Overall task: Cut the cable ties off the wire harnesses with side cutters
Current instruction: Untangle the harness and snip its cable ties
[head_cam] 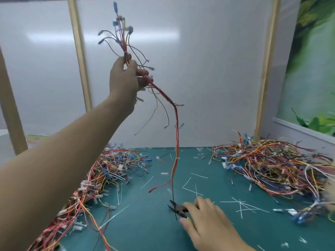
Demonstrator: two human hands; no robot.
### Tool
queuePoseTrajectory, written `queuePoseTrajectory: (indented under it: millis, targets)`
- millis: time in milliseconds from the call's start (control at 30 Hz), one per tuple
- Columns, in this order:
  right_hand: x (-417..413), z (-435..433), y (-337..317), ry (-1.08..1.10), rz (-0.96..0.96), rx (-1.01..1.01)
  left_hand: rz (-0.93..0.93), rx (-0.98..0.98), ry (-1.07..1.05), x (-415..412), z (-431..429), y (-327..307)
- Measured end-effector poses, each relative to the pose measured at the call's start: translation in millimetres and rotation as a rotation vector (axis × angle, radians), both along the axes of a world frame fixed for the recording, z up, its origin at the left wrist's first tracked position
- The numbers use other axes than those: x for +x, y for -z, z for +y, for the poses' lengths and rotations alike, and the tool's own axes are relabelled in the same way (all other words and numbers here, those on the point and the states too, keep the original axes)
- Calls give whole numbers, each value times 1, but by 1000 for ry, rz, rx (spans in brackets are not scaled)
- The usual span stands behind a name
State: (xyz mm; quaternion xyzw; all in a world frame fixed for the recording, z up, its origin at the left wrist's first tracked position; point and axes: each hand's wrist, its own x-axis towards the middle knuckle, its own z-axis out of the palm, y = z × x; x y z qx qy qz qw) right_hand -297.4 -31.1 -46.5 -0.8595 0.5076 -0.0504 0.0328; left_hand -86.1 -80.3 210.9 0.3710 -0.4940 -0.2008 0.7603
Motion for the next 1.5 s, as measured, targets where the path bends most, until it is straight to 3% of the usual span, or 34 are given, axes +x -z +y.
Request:
queuePoseTrajectory:
  millis: [167, 233, 400, 500, 633, 867, 1067, 1200, 1500]
  targets:
    - [2, -4, 11, -19, 68, 2, 188, -63, 188, 1, 1, 23]
    - [1, -5, 15, -45, 2, 18, 235, -67, 187, 4, 0, 27]
    - [4, -14, -11, 31, -713, 111, 296, -74, 160, 8, -1, 15]
    - [21, -27, -46, -30, -1062, 270, 288, -95, 161, 2, 1, 6]
    - [33, -39, -85, -157, -1273, 401, 229, -98, 208, -1, 5, 5]
    - [1, -67, -122, -123, -1645, 729, 175, -37, 298, 14, 3, 41]
    - [-32, -97, -130, -53, -1657, 861, 243, 22, 311, 22, -7, 83]
    - [-36, -103, -107, -32, -1571, 776, 323, 99, 447, 23, -8, 124]
    - [-45, -97, -41, 53, -1761, 898, 397, 138, 423, 9, -14, 221]
